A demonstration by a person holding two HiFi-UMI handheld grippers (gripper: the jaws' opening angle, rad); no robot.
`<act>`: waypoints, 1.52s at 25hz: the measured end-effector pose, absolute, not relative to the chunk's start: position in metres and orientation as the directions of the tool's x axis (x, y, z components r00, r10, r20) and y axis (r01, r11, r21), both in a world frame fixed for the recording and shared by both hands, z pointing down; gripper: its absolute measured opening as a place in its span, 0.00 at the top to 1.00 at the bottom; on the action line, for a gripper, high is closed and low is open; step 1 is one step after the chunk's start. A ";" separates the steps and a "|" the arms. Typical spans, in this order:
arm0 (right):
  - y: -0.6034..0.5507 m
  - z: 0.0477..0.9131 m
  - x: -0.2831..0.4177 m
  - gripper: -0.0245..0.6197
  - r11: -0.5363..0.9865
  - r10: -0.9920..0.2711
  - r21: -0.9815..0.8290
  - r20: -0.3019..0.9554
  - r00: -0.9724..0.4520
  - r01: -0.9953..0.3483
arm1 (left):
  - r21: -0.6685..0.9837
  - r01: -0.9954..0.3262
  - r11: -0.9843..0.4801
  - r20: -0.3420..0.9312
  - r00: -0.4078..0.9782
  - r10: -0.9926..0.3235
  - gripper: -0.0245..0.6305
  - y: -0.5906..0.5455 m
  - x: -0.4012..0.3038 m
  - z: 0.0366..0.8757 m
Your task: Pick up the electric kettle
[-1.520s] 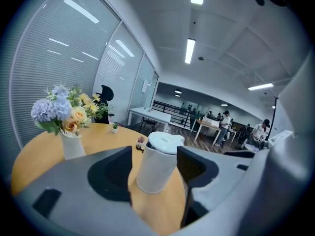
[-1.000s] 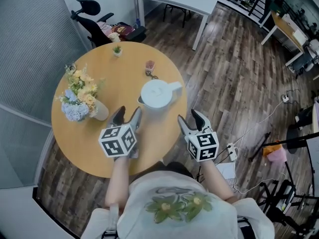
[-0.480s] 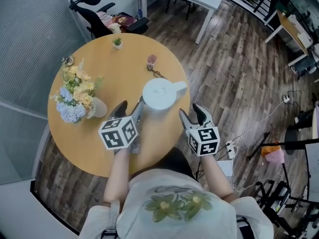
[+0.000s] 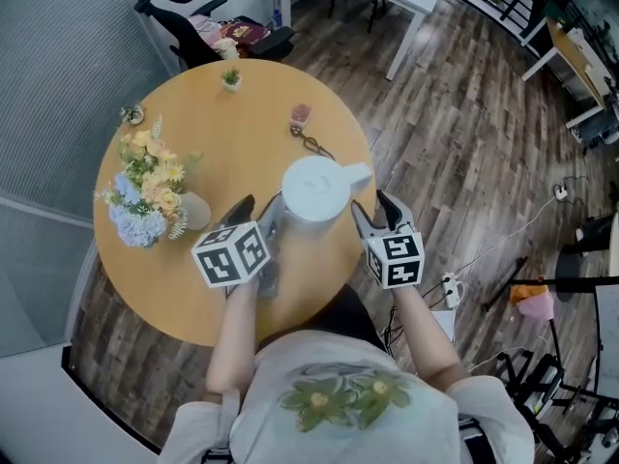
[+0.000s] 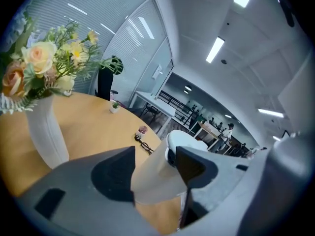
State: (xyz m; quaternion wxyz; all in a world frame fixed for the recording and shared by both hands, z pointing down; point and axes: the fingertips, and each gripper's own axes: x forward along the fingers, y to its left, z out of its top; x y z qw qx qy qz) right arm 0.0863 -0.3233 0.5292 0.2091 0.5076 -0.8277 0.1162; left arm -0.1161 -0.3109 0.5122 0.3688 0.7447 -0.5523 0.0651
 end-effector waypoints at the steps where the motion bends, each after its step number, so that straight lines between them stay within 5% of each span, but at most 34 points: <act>1: -0.327 0.533 0.087 0.61 0.459 -0.790 0.026 0.470 -0.394 -0.888 | 0.479 -0.870 -0.114 0.509 0.382 -0.772 0.57 -0.311 -0.116 0.514; 13: -0.363 0.558 0.087 0.61 0.471 -0.773 0.075 0.515 -0.371 -0.879 | 0.557 -0.826 -0.090 0.505 0.423 -0.753 0.60 -0.314 -0.116 0.520; 25: -0.370 0.572 0.085 0.67 0.453 -0.775 0.087 0.531 -0.343 -0.887 | 0.629 -0.771 -0.097 0.449 0.462 -0.765 0.86 -0.311 -0.100 0.511; 29: -0.373 0.574 0.089 0.76 0.429 -0.797 0.108 0.512 -0.320 -0.897 | 0.637 -0.765 -0.090 0.441 0.458 -0.772 0.87 -0.311 -0.100 0.513; 38: -0.370 0.573 0.091 0.76 0.388 -0.839 0.107 0.452 -0.303 -0.916 | 0.625 -0.773 -0.104 0.426 0.450 -0.785 0.87 -0.309 -0.098 0.511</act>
